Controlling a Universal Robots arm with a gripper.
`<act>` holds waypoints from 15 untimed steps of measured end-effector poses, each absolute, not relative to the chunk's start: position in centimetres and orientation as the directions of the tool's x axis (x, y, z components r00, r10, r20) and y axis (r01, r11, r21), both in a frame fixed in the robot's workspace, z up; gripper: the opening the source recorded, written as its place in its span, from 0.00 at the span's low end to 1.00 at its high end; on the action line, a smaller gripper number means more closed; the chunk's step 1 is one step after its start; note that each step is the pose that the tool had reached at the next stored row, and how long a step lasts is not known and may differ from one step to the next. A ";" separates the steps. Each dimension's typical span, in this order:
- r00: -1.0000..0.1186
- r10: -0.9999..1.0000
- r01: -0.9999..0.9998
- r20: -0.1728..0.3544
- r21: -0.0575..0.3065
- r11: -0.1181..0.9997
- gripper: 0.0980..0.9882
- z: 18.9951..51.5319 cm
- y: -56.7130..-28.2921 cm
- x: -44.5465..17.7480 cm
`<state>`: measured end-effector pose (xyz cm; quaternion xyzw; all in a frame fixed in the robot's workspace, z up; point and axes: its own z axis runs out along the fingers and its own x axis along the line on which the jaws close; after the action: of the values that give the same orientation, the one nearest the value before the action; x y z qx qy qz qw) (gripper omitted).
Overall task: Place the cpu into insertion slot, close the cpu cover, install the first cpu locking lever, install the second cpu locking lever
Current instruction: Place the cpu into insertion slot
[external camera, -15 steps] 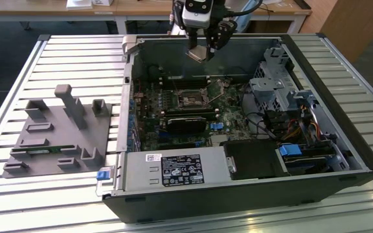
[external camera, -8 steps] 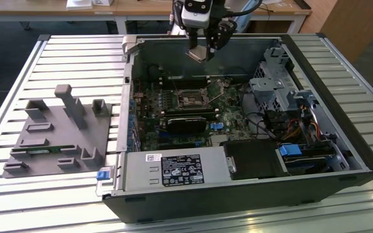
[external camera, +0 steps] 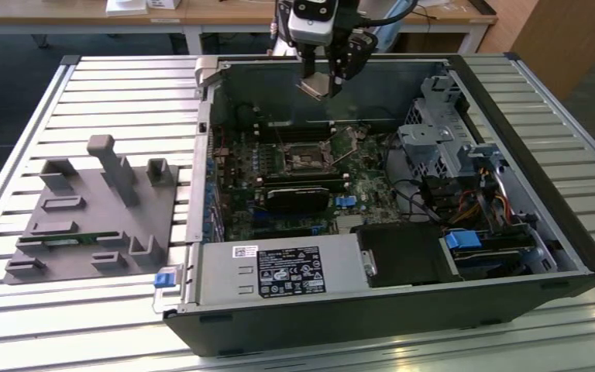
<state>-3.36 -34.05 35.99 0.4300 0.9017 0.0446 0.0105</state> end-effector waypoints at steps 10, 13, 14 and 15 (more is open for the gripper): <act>-0.617 0.787 0.785 0.019 0.089 0.613 0.49 36.0 -34.0 -3.4; -0.613 0.790 0.788 0.019 0.089 0.609 0.49 36.0 -34.0 -3.4; -0.612 0.791 0.789 0.019 0.089 0.608 0.49 36.0 -34.0 -3.4; -0.610 0.792 0.790 0.019 0.089 0.606 0.49 36.0 -34.0 -3.4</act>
<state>-3.36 -34.05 35.99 0.4414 0.8961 0.0444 0.0111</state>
